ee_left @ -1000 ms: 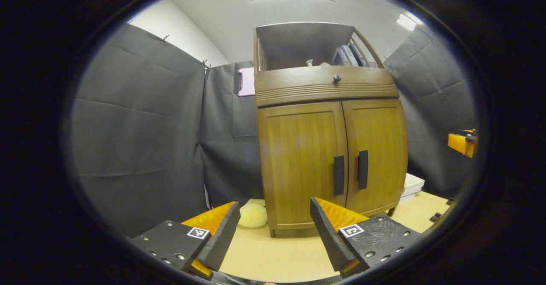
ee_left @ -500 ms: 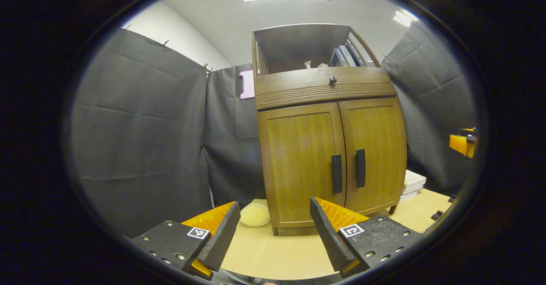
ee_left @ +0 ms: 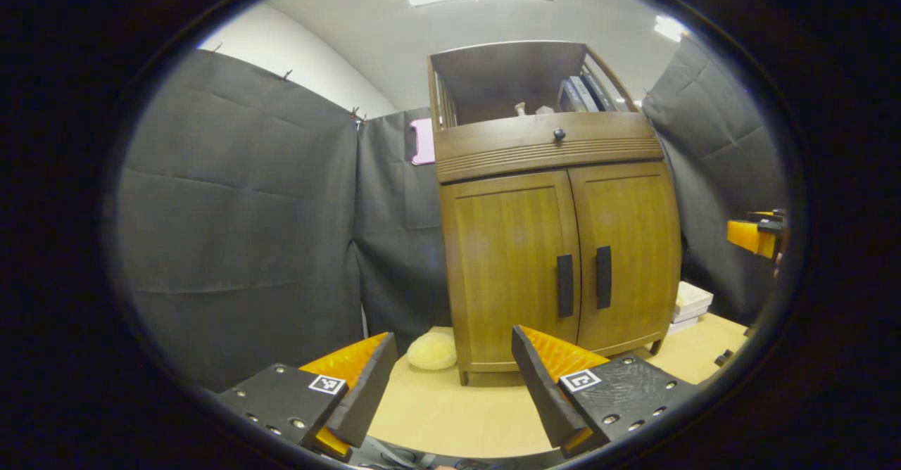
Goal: Open the right door of the double-door shoe cabinet with the right hand, and open the left door with the left hand.
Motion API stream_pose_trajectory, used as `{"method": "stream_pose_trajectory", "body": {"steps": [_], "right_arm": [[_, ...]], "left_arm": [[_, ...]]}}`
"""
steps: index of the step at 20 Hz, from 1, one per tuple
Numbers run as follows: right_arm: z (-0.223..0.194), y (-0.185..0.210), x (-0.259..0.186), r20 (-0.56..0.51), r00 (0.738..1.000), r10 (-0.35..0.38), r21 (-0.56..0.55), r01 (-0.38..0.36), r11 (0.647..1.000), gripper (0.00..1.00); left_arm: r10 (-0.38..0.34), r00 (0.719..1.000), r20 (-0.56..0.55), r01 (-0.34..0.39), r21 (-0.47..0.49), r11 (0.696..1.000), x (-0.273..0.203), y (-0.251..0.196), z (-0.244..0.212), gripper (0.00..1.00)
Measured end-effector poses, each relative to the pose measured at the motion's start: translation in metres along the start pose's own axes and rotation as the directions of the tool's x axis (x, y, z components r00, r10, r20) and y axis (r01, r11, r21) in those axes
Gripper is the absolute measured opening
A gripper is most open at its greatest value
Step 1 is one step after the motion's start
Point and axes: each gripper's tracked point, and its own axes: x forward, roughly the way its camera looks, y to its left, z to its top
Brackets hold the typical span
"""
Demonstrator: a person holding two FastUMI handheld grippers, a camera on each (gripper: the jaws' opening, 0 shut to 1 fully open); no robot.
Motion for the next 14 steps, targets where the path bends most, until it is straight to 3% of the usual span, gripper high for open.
{"method": "stream_pose_trajectory", "body": {"steps": [14], "right_arm": [[-0.015, 0.087, 0.122, -0.013, 0.998, 0.066, 0.037, -0.065, 0.997, 0.98]], "left_arm": [[0.064, 0.998, -0.018, -0.064, -0.013, 0.998, 0.072, 0.051, -0.022, 0.97]]}}
